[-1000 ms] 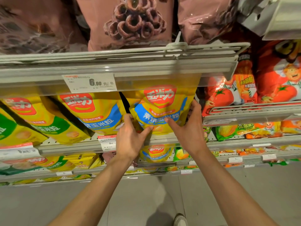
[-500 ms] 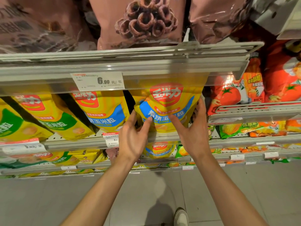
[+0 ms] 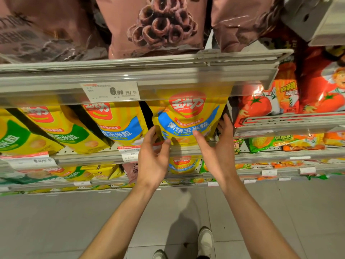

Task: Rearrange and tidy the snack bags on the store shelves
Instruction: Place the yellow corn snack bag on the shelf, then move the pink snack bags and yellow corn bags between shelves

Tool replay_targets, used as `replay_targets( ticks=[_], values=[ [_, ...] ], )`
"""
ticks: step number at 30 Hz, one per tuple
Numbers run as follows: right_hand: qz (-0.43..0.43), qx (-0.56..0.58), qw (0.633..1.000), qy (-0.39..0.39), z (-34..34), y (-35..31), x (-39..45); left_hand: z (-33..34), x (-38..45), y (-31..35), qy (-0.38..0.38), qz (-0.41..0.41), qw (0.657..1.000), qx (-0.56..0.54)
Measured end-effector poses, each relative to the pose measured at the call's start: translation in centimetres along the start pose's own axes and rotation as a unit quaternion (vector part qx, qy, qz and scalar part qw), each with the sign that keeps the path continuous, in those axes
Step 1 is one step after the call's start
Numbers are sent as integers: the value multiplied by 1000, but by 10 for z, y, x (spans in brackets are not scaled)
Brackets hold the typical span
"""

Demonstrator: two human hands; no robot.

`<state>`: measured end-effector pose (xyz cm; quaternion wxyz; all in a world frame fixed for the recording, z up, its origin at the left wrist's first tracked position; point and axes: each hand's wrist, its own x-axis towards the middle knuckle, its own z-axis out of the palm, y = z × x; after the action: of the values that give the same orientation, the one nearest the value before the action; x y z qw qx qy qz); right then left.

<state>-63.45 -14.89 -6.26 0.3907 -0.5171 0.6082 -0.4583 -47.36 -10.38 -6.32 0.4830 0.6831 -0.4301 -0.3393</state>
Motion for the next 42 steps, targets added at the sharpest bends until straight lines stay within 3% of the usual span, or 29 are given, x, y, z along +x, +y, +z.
replay_targets(
  ticks=[9,22,27,33,42],
  values=[
    [16,-51,997,-47,-21,-5,-21,-21,-24,15,-53,-35,994,85],
    [67,-85,977,-184,-28,-29,-84,-107,-87,46,-18,-84,992,98],
    [48,-86,986,-135,11,-28,-122,-166,-87,19,-48,-77,991,103],
    [102,-104,983,-107,85,-56,-184,-261,-63,-32,-124,-63,984,113],
    [131,-124,978,-102,161,-75,-253,-357,-65,-68,-138,-69,984,87]
  ],
)
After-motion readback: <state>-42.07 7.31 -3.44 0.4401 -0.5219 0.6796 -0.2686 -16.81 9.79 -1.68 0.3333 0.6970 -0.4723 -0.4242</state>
